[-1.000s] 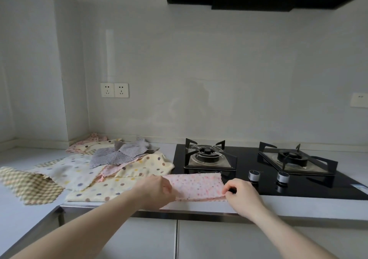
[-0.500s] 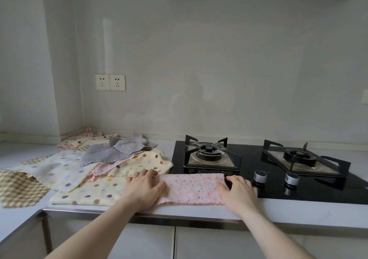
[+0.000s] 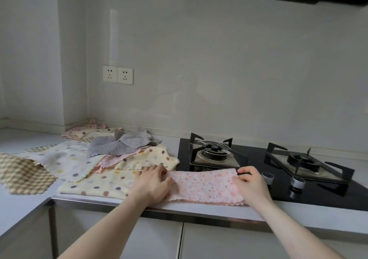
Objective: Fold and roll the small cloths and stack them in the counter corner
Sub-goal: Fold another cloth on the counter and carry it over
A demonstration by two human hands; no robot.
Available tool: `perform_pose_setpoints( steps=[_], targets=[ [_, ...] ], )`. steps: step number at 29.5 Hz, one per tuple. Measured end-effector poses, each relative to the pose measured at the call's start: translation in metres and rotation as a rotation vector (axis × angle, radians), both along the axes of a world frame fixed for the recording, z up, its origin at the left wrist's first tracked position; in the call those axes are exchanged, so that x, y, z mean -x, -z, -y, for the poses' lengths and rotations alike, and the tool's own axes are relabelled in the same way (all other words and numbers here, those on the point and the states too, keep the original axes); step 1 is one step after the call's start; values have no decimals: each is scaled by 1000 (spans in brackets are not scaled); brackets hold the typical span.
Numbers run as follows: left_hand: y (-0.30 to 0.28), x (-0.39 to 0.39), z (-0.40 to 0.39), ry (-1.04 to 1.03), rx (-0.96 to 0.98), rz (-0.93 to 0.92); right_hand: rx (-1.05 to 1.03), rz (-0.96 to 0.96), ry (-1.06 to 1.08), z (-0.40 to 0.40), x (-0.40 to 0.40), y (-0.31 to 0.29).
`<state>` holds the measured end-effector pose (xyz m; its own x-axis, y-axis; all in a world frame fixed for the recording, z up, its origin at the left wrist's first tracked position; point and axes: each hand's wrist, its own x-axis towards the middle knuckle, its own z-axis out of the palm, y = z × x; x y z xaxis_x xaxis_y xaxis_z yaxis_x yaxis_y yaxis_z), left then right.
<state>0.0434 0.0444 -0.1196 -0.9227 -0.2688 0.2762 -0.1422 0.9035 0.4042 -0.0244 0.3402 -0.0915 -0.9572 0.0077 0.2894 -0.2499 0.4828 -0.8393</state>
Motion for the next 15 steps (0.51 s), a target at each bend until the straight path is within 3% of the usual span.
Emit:
perform_pose_setpoints(
  steps=[9, 15],
  targets=[
    [-4, -5, 2, 6, -106, 1, 221, 124, -193, 69, -5, -46],
    [-7, -4, 5, -8, -215, -69, 4, 90, -410, 133, -27, -14]
  ],
)
